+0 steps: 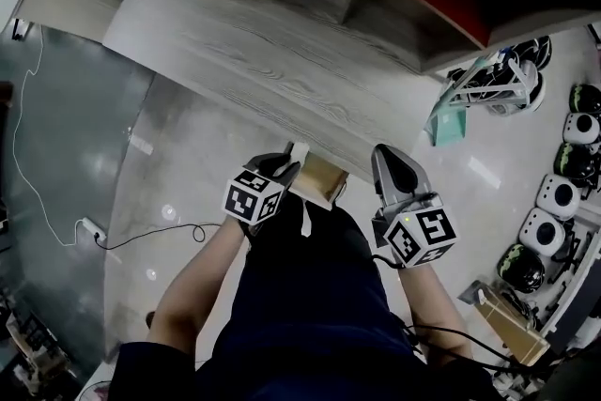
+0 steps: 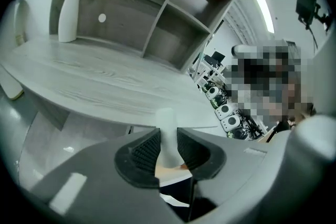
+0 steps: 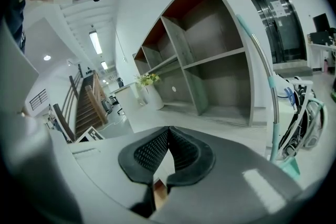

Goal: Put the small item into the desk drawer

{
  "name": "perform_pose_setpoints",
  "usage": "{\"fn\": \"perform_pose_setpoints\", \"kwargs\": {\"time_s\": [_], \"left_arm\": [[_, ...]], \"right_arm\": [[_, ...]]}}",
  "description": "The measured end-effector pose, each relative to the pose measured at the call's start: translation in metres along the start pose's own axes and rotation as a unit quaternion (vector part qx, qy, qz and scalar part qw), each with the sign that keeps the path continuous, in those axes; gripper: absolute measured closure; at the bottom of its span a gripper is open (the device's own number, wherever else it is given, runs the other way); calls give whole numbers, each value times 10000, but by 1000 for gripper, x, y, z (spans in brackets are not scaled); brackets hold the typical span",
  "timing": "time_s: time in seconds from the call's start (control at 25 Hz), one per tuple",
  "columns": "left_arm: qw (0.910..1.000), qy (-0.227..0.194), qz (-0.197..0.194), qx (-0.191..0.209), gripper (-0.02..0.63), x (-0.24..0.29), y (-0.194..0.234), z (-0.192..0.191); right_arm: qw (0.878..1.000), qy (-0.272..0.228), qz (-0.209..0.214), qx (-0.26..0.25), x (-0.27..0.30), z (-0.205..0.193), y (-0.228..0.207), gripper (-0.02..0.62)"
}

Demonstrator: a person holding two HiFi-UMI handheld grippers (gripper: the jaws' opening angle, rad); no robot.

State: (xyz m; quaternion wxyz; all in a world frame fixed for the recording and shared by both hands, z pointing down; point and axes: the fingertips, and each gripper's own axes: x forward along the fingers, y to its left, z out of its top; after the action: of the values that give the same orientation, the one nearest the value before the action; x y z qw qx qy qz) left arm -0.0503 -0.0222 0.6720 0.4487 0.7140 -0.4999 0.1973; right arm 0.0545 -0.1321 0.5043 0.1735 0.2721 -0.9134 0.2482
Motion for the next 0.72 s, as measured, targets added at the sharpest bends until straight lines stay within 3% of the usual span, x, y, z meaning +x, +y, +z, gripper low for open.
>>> {"fn": "perform_pose_setpoints", "kwargs": {"time_s": [0.28,0.72], "left_arm": [[9989,444,75,-87,505,12,6,-53],[9935,1104,240,108,503,79,4,-80]], "right_arm": [[9999,-31,-92,81,-2,-8,6,589],[9971,65,-618,435,-31,-36,-22,589]]}}
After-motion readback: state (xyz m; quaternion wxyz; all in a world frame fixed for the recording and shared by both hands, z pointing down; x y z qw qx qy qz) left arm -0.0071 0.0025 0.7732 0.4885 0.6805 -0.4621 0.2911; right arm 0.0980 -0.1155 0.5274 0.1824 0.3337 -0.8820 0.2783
